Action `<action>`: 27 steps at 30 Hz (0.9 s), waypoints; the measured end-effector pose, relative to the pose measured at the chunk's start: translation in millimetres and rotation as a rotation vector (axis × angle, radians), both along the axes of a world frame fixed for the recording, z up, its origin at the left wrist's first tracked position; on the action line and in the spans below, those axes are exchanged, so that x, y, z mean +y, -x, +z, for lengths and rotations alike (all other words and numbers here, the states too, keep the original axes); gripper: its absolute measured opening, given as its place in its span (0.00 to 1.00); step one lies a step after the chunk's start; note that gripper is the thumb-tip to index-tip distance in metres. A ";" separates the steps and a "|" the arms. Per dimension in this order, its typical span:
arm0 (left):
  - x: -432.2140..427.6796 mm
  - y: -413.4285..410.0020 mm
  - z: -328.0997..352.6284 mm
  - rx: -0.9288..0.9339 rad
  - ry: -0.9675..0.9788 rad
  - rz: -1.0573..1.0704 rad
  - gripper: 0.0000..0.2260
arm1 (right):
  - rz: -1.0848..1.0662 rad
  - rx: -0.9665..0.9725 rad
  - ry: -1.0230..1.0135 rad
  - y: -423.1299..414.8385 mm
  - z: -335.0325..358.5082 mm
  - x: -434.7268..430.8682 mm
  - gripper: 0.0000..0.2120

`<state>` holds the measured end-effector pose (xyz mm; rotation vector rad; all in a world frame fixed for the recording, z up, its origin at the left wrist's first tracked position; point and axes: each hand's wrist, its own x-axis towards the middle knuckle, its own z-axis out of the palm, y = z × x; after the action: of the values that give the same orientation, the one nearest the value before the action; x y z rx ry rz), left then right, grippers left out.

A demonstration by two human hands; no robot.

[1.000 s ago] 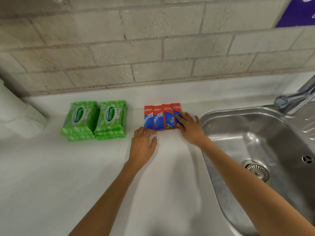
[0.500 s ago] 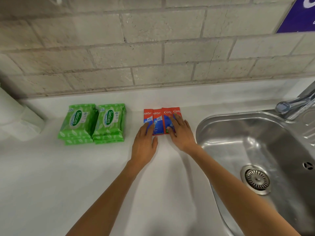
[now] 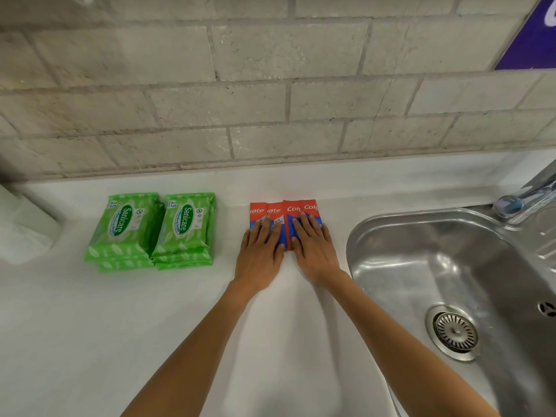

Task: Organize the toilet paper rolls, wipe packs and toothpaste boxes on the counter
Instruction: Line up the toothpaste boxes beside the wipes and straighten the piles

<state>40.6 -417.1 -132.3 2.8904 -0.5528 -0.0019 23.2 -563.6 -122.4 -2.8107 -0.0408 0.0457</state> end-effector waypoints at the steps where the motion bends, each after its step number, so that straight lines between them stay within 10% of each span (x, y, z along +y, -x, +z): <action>1: 0.0 -0.7 -0.8 0.005 -0.008 -0.002 0.24 | 0.000 0.009 0.004 0.2 0.4 0.3 0.24; 27: 10.1 -3.0 -4.3 0.013 0.020 0.020 0.23 | -0.041 0.011 0.015 1.1 -2.2 16.4 0.25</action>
<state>43.6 -407.0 -136.6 2.8744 -0.5183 -0.0125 22.2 -547.2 -124.6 -2.8247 0.0195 0.0520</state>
